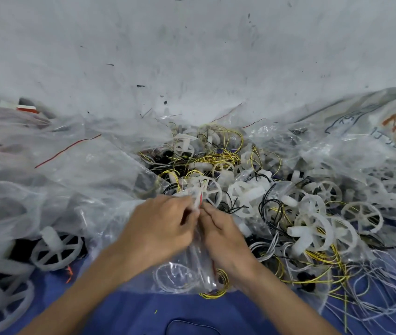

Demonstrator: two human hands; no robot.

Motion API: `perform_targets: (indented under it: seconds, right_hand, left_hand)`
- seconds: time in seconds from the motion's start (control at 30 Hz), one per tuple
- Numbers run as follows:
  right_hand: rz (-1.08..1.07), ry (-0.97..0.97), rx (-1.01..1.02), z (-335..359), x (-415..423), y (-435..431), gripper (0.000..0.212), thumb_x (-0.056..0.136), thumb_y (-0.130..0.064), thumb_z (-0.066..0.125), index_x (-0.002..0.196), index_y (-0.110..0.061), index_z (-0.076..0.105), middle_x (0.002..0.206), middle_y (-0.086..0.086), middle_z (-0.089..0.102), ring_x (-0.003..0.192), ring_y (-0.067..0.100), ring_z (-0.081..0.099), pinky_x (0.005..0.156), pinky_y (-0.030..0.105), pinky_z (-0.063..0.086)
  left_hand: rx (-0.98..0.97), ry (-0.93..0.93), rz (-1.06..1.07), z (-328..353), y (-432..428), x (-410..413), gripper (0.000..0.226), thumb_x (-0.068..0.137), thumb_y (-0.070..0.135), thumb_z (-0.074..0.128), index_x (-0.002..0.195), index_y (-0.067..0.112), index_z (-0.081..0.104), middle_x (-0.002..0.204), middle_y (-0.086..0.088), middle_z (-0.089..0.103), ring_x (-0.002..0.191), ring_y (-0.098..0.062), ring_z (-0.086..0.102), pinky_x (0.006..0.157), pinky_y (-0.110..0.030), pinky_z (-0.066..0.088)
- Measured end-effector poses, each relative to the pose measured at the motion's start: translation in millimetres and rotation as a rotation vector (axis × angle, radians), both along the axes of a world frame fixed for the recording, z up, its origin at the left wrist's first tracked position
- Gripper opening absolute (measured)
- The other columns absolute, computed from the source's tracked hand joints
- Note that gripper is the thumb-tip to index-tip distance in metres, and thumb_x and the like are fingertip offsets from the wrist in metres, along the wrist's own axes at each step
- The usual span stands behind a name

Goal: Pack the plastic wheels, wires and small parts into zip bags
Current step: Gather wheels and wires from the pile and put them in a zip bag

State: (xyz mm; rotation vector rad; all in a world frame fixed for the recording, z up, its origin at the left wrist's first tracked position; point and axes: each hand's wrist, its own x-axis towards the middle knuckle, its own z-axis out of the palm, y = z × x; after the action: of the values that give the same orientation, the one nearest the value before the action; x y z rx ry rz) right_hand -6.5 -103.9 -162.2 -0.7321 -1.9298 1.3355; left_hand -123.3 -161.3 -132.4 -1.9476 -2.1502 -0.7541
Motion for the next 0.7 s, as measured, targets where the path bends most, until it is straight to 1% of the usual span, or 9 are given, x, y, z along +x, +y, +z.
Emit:
perform_targets:
  seconds: [0.1,0.17,0.23,0.3,0.37,0.43,0.53,0.6,0.7]
  right_hand:
    - [-0.049,-0.187,0.242,-3.4,7.6,13.3,0.029,0.101,-0.015,0.033,0.121,-0.009,0.053,0.089,0.015,0.067,0.074,0.020,0.064,0.070,0.039,0.052]
    - [-0.082,-0.278,0.357,-3.5,15.9,25.1,0.027,0.100,-0.013,0.036,0.117,-0.013,0.056,0.073,0.011,0.067,0.045,0.009,0.053,0.043,0.023,0.043]
    - [-0.217,-0.294,0.500,1.0,19.7,36.0,0.021,0.097,-0.016,0.044,0.106,-0.012,0.063,0.069,0.000,0.064,0.043,0.002,0.049,0.042,0.011,0.036]
    - [-0.377,-0.260,0.677,7.8,15.2,47.8,0.023,0.094,-0.024,0.052,0.112,-0.012,0.059,0.094,-0.003,0.061,0.074,0.001,0.057,0.066,0.006,0.046]
    - [-0.373,-0.378,0.709,14.3,3.4,59.5,0.046,0.091,-0.034,0.054,0.133,-0.018,0.042,0.129,0.004,0.046,0.117,0.016,0.046,0.098,0.026,0.043]
    - [-0.288,-0.658,0.623,20.8,-8.5,66.5,0.063,0.089,-0.044,0.053,0.142,-0.027,0.025,0.144,0.008,0.032,0.132,0.027,0.032,0.105,0.043,0.035]
    - [-0.254,-0.849,0.770,18.3,-19.0,69.0,0.061,0.088,-0.039,0.053,0.139,-0.020,0.024,0.115,0.009,0.055,0.107,0.032,0.053,0.086,0.045,0.045]
    - [-0.283,-0.797,0.854,16.6,-20.7,69.2,0.049,0.088,-0.032,0.054,0.127,-0.014,0.029,0.087,0.004,0.057,0.080,0.027,0.057,0.067,0.038,0.046]
    - [-0.291,-0.636,0.733,19.5,-13.1,76.4,0.037,0.086,-0.030,0.062,0.105,-0.018,0.034,0.066,-0.007,0.049,0.053,0.006,0.046,0.047,0.019,0.033]
  left_hand:
    - [-0.069,0.008,0.081,13.2,6.7,-18.0,0.028,0.090,0.036,0.044,0.068,0.018,0.046,0.059,0.006,0.049,0.059,-0.013,0.051,0.050,-0.026,0.032]
    - [-0.118,0.003,0.168,27.9,7.3,-34.8,0.029,0.083,0.038,0.048,0.066,0.015,0.051,0.057,0.004,0.056,0.059,-0.013,0.056,0.053,-0.025,0.036]
    - [-0.208,-0.038,0.145,41.3,8.2,-47.4,0.029,0.077,0.037,0.052,0.061,0.014,0.049,0.048,0.004,0.059,0.052,-0.007,0.062,0.056,-0.025,0.042]
    - [-0.303,-0.102,0.061,50.4,11.2,-49.5,0.027,0.078,0.031,0.054,0.057,0.016,0.045,0.044,0.005,0.056,0.043,0.000,0.061,0.051,-0.022,0.040]
    - [-0.355,-0.129,0.002,55.4,16.7,-46.4,0.028,0.079,0.026,0.057,0.057,0.017,0.043,0.043,0.002,0.052,0.043,0.000,0.061,0.043,-0.015,0.037]
    - [-0.387,-0.129,-0.034,56.1,20.4,-42.1,0.029,0.081,0.026,0.059,0.058,0.017,0.045,0.041,0.004,0.054,0.043,0.001,0.060,0.040,-0.009,0.032]
    - [-0.426,-0.211,-0.080,48.4,21.4,-36.3,0.032,0.087,0.032,0.061,0.061,0.019,0.048,0.044,0.009,0.060,0.046,0.001,0.060,0.050,-0.015,0.037]
    - [-0.421,-0.289,-0.105,42.9,22.7,-34.0,0.030,0.088,0.031,0.061,0.065,0.018,0.048,0.044,0.011,0.060,0.052,0.000,0.064,0.055,-0.019,0.039]
    - [-0.392,-0.328,-0.131,39.3,25.9,-33.3,0.023,0.089,0.025,0.060,0.071,0.018,0.049,0.044,0.012,0.058,0.053,-0.001,0.065,0.049,-0.010,0.038]
